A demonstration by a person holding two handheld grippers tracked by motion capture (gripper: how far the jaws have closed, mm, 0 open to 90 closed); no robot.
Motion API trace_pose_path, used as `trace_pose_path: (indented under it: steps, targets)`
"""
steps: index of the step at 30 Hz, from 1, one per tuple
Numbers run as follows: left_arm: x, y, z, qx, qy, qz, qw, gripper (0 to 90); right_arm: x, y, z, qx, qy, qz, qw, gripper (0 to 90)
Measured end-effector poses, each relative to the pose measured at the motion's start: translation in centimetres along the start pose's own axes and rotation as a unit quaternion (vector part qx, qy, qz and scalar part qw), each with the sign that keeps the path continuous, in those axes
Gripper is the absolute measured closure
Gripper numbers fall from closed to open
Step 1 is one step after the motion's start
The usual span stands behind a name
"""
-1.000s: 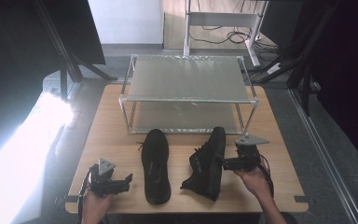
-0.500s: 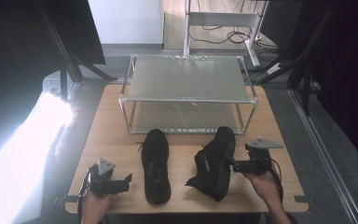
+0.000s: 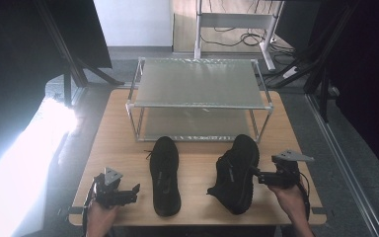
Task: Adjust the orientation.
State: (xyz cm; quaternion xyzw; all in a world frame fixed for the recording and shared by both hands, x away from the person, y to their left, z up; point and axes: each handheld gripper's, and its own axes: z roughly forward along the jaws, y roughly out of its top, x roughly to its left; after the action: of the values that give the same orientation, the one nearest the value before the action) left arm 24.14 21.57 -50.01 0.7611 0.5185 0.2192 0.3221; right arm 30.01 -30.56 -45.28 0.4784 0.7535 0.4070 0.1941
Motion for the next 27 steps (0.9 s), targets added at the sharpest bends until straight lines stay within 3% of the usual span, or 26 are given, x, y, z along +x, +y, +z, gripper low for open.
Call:
trace_pose_path:
  steps: [8,13,14,16,27]
  targets:
    - [-0.1,0.0,0.1,0.003,0.0,0.004,1.0,0.0,-1.2,-0.7,-0.2,0.014,-0.018,0.016,0.9996,6.5]
    - [-0.1,0.0,0.2,0.004,-0.001,0.004,1.0,0.0,-2.1,-1.7,0.5,0.043,-0.045,0.013,0.998,15.5]
    - [-0.2,0.1,0.2,0.004,-0.001,0.005,1.0,0.0,-2.5,-2.2,1.4,0.057,-0.041,0.021,0.9973,15.5]
    - [-0.2,0.1,0.2,0.003,-0.001,0.005,1.0,0.0,-2.9,-2.4,1.9,0.059,-0.03,0.033,0.9972,14.4]
    - [-0.2,0.1,0.2,0.009,-0.004,0.001,1.0,0.0,-3.3,-2.7,1.8,0.041,-0.02,0.026,0.9986,12.4]
